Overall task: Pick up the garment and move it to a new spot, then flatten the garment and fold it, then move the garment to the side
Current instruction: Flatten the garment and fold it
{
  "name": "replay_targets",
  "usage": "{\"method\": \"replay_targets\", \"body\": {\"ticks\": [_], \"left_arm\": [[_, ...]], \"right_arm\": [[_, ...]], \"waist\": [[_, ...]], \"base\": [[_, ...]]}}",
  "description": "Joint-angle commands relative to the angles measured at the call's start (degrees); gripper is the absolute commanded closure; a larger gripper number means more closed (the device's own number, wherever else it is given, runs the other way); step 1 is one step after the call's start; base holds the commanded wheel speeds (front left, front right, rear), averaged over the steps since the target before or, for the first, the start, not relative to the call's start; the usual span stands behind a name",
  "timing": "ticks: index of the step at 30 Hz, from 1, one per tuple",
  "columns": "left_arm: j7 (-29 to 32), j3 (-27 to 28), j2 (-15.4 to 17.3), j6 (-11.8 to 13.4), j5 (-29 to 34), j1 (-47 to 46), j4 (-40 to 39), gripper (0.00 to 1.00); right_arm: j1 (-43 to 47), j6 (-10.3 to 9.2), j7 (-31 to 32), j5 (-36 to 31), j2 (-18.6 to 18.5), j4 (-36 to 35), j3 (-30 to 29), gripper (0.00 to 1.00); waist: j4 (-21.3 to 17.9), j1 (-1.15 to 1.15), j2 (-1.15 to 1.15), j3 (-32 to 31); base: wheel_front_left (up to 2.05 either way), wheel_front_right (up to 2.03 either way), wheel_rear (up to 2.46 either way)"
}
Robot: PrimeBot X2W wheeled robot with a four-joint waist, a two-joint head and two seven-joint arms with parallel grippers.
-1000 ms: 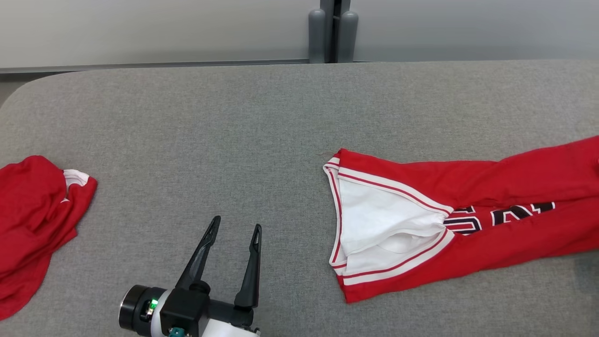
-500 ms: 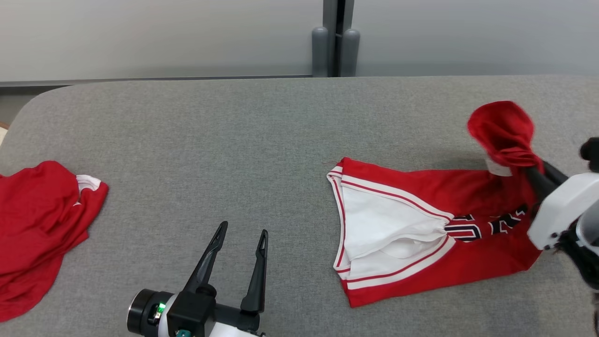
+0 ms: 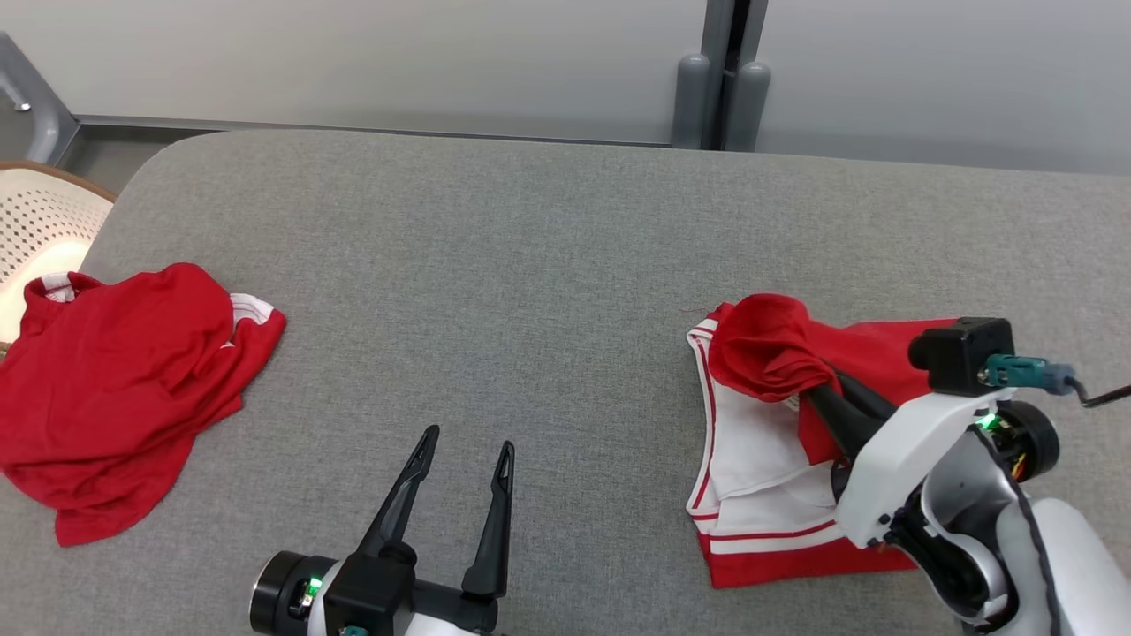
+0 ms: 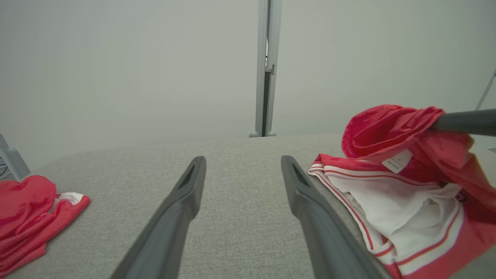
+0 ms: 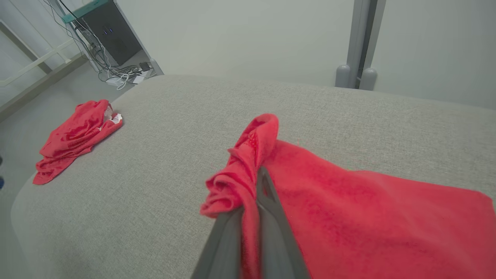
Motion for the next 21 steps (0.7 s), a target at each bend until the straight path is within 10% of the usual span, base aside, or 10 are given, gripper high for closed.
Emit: {"method": "replay_targets", "body": {"ticks": [1, 6, 8, 21], "left_arm": [[-0.01, 0.26, -0.02, -0.39, 0.37, 0.04, 0.10, 0.00], [-0.01, 0.37, -0.57, -0.96, 0.65, 0.15, 0.41, 0.00], [-0.01, 0.54, -0.70, -1.09, 0.79, 0.31, 0.46, 0.00], [-0.01, 1.73, -1.21, -1.87, 1.19, 1.06, 0.70, 0.00]], "right_arm": [[0.24, -0.03, -0.64, -0.67, 0.86, 0.75, 0.22, 1.00], [-1.45, -0.03, -2.15, -2.89, 3.87, 4.83, 1.02, 1.00], [-1.80, -0.03, -2.52, -3.68, 4.72, 6.23, 1.13, 0.00], [-0.51, -0.03, -6.43, 1.92, 2.84, -0.12, -1.46, 0.00]], "waist": [[0.32, 0.00, 0.00, -0.01], [0.86, 0.00, 0.00, -0.20], [0.99, 0.00, 0.00, -0.31], [0.03, 0.00, 0.00, -0.92]], "base": [[0.00, 0.00, 0.00], [0.00, 0.00, 0.00], [0.00, 0.00, 0.00], [0.00, 0.00, 0.00]]}}
